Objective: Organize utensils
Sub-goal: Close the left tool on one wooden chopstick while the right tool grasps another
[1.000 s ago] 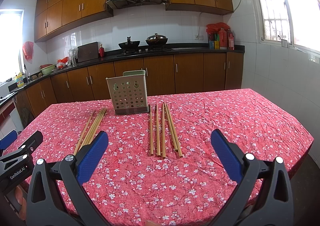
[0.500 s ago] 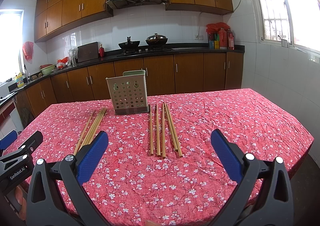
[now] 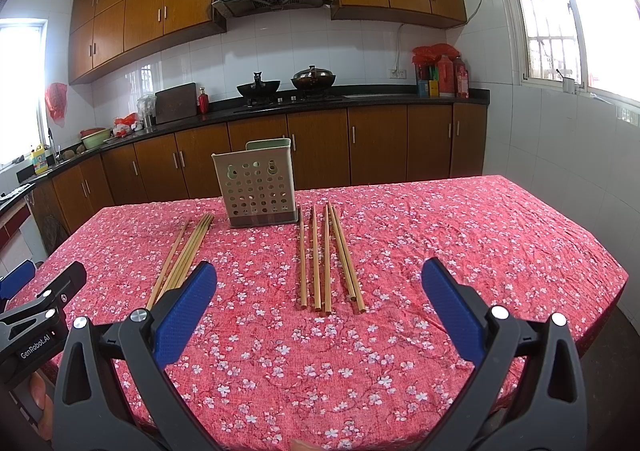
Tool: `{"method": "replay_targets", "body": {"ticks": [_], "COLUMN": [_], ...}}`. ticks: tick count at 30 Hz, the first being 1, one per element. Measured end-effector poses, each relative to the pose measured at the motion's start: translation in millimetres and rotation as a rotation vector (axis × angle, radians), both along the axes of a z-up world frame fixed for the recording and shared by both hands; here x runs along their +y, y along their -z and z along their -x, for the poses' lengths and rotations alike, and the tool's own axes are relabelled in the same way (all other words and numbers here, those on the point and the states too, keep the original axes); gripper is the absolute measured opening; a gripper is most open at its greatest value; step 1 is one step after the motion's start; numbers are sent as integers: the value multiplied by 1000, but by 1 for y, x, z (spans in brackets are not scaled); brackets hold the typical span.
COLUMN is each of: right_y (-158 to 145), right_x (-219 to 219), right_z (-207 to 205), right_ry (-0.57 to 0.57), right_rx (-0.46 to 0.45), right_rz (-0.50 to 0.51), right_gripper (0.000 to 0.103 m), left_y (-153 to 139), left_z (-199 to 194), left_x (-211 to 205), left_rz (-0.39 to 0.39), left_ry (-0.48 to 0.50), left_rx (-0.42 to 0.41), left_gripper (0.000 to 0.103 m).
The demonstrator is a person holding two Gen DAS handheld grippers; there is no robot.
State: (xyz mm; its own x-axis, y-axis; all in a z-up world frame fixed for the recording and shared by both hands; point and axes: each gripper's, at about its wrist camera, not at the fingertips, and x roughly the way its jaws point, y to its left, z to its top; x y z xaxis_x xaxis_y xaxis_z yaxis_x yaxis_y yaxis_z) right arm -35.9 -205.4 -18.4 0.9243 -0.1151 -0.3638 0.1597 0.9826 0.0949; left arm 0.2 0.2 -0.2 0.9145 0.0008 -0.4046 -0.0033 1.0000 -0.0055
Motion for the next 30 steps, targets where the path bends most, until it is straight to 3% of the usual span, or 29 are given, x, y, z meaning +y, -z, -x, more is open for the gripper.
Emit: {"method": "replay_targets", "body": {"ticks": [6,12,14,19,22,27,30], "right_y": [11,20,22,39,56,74,78], "right_x": [-20,-41,-52,-83,-94,-89,-88], "right_z": [-19,-58,-74,-125,-156,-188,-198], "right_ry": [-2,61,68,67,-1,-65,-91], "right_rx": [70,172,209,339,413,495,508], "right_rz": [-92,-76,-86,-181,-248,-253,-239], "right_gripper": [101,96,87,54,34,16,10], "left_y": [5,16,18,27,33,44,48], "left_z": [-16,-59,-75,-122,-143,-174,-186], "left_x": [5,21,24,41,45,46,45], "left_rz": [7,-27,-40,-12,-8,-16,-22], "left_ry": [-36,-82,-72,-40,-9,10,29], "left_rx": [82,199,236,368,426,490,512], "left_gripper": [99,99,99,99,99,83,77]}}
